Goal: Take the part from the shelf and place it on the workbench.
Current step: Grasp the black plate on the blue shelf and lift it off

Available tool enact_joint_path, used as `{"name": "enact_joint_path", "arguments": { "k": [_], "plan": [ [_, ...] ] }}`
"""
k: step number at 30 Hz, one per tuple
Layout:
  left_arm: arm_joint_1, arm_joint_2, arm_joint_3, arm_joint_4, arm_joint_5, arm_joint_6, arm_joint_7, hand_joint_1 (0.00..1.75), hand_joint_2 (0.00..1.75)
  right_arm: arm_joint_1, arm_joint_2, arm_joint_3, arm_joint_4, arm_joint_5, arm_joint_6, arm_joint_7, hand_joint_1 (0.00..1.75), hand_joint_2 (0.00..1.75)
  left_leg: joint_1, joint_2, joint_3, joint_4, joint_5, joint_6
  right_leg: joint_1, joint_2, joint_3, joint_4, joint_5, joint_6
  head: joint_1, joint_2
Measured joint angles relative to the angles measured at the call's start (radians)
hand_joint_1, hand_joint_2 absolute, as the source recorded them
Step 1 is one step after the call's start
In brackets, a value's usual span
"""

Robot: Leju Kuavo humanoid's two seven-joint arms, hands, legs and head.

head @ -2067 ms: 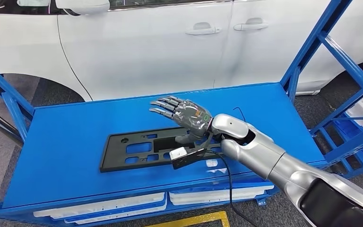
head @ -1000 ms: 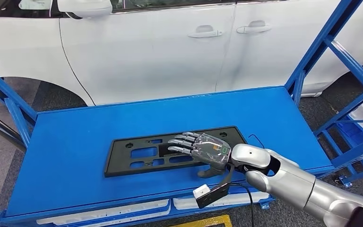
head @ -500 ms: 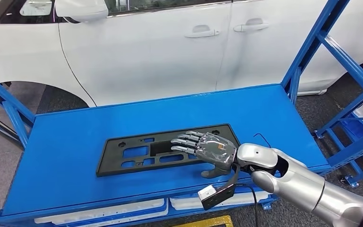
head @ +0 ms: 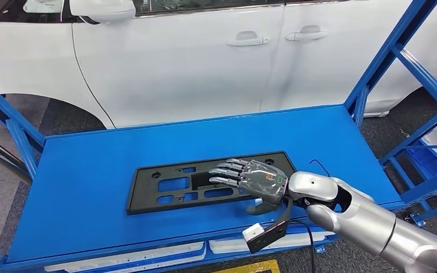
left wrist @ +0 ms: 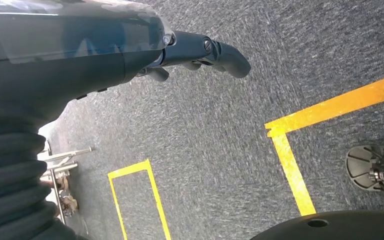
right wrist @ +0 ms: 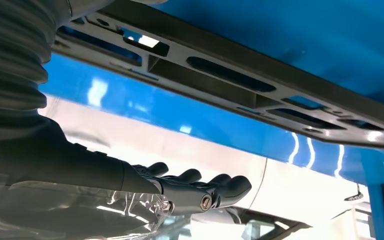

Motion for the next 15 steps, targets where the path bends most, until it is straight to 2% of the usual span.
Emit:
{"name": "enact_joint_path", "arguments": {
  "k": [1,2,3,4,6,7,10,11,13,15],
  "plan": [
    [0.0,-0.001,0.0,0.0,0.001,0.001,-0.001,0.0,0.0,0.0,0.002,0.003,0.006,0.022,-0.012,0.003,0.0,1.75,0.0,-0.001,-0.001,0.001,0.0,0.0,0.0,0.0,-0.018,0.034,-0.005,0.001,0.0,0.0],
    [0.0,-0.002,0.0,0.0,0.002,0.002,-0.002,0.0,0.0,-0.001,0.006,0.007,0.016,0.049,-0.028,0.008,0.0,1.75,-0.001,-0.001,-0.001,0.002,-0.001,0.0,0.0,0.0,-0.017,0.028,0.011,0.001,0.0,0.0],
    [0.0,-0.002,0.0,0.0,0.004,0.002,-0.002,0.0,0.0,-0.003,0.013,0.012,0.03,0.074,-0.046,0.013,0.0,1.75,-0.001,-0.002,0.0,0.004,-0.002,-0.001,0.0,-0.001,0.004,-0.019,0.044,0.0,0.0,0.0],
    [0.0,-0.003,0.0,0.0,0.005,0.003,-0.003,0.0,0.0,-0.006,0.023,0.017,0.049,0.092,-0.062,0.018,0.0,1.75,-0.001,-0.004,0.0,0.007,-0.003,-0.003,0.0,-0.001,0.039,-0.092,0.082,-0.003,0.0,0.0],
    [0.0,-0.003,0.0,0.0,0.007,0.004,-0.004,0.0,0.0,-0.015,0.047,0.028,0.094,0.11,-0.083,0.023,0.0,1.75,-0.004,-0.007,-0.003,0.015,-0.006,-0.011,0.002,0.001,0.092,-0.21,0.129,-0.011,0.0,0.0],
    [0.0,-0.004,0.0,0.0,0.007,0.005,-0.005,0.0,0.0,-0.02,0.059,0.033,0.117,0.112,-0.088,0.022,0.0,1.75,-0.005,-0.008,-0.005,0.017,-0.007,-0.016,0.003,0.002,0.102,-0.234,0.135,-0.015,0.0,0.0],
    [0.0,-0.003,0.0,0.0,0.008,0.008,-0.006,0.0,0.0,-0.037,0.09,0.05,0.178,0.114,-0.091,0.02,0.0,1.75,-0.005,-0.01,-0.009,0.019,-0.006,-0.03,0.003,0.0,0.099,-0.24,0.14,-0.03,0.0,0.0],
    [0.0,-0.003,0.0,0.0,0.008,0.008,-0.006,0.0,0.0,-0.048,0.104,0.058,0.203,0.116,-0.092,0.021,0.0,1.75,-0.005,-0.01,-0.015,0.032,-0.016,-0.036,0.001,-0.001,0.1,-0.242,0.142,-0.035,0.0,0.0],
    [-0.001,-0.003,0.0,0.0,0.008,0.008,-0.006,0.0,0.0,-0.071,0.137,0.075,0.262,0.122,-0.097,0.026,0.0,1.75,-0.004,-0.008,-0.055,0.116,-0.065,-0.048,-0.003,-0.004,0.1,-0.245,0.147,-0.045,0.0,0.0],
    [-0.006,-0.003,0.0,0.0,0.007,0.009,-0.007,0.0,0.0,-0.082,0.165,0.094,0.317,0.129,-0.107,0.032,0.0,1.75,-0.002,-0.007,-0.122,0.254,-0.125,-0.056,-0.001,-0.005,0.099,-0.245,0.147,-0.048,0.0,0.0]
  ]
}}
